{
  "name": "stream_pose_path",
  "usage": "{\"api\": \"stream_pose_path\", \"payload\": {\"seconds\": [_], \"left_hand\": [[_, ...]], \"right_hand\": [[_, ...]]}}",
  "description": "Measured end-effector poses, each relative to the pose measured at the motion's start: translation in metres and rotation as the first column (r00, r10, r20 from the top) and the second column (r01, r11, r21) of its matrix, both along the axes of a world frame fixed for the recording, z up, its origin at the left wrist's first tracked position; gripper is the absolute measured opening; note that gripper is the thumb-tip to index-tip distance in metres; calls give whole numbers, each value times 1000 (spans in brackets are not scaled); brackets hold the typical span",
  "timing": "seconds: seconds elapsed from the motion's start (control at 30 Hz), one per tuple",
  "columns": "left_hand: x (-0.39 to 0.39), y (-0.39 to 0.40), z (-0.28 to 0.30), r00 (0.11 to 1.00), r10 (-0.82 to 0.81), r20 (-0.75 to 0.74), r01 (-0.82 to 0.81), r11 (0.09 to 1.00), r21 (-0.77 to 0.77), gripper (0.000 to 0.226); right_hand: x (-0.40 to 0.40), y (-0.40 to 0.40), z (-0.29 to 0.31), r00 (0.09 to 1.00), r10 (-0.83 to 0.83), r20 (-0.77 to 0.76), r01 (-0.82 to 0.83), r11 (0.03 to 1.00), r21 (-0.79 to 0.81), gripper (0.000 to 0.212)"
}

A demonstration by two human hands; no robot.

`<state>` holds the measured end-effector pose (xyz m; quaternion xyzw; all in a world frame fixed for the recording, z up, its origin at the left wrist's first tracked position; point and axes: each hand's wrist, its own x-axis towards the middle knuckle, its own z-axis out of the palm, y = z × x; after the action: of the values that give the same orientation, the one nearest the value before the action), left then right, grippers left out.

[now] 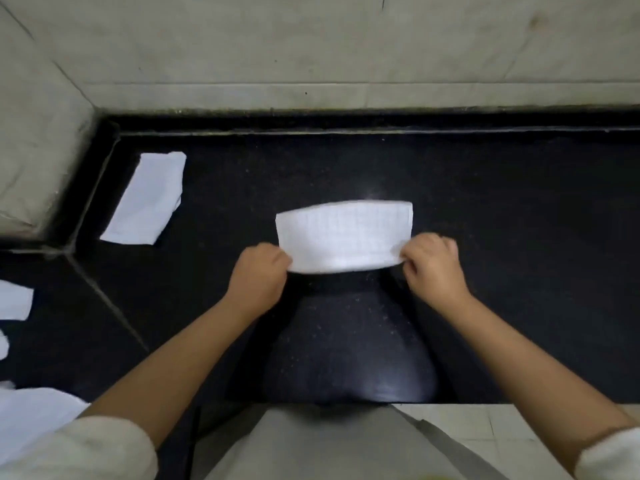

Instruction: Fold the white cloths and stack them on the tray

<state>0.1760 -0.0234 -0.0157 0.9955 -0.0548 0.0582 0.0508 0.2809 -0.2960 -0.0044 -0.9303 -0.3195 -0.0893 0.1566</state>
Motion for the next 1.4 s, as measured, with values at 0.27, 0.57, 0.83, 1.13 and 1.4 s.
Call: {"api": "stream_pose_path", "payload": {"seconds": [0.27,0.57,0.83,1.13,1.4], "left_hand": [[-56,-24,-45,986,67,-154,-74,997,-38,37],[4,-48,-48,873,222,-435,-263,964,-35,66],[2,-52,-57,858,254,-446,-294,956,-22,65],[-14,-21,-40,859,408,-308,-483,846,-226,62],[-80,25,-52,792,525,-312,-599,768,-228,82]], "right_hand": [[-52,-23,-57,976,-108,-188,88,990,-111,33],[-38,16,-41,680,-636,-364,469,759,-452,35],[-44,30,-47,647,-681,-343,582,732,-354,18],[-52,95,5,842,-277,-463,444,844,302,16],[-98,156,-52,968,34,-249,-48,998,-51,33]]}}
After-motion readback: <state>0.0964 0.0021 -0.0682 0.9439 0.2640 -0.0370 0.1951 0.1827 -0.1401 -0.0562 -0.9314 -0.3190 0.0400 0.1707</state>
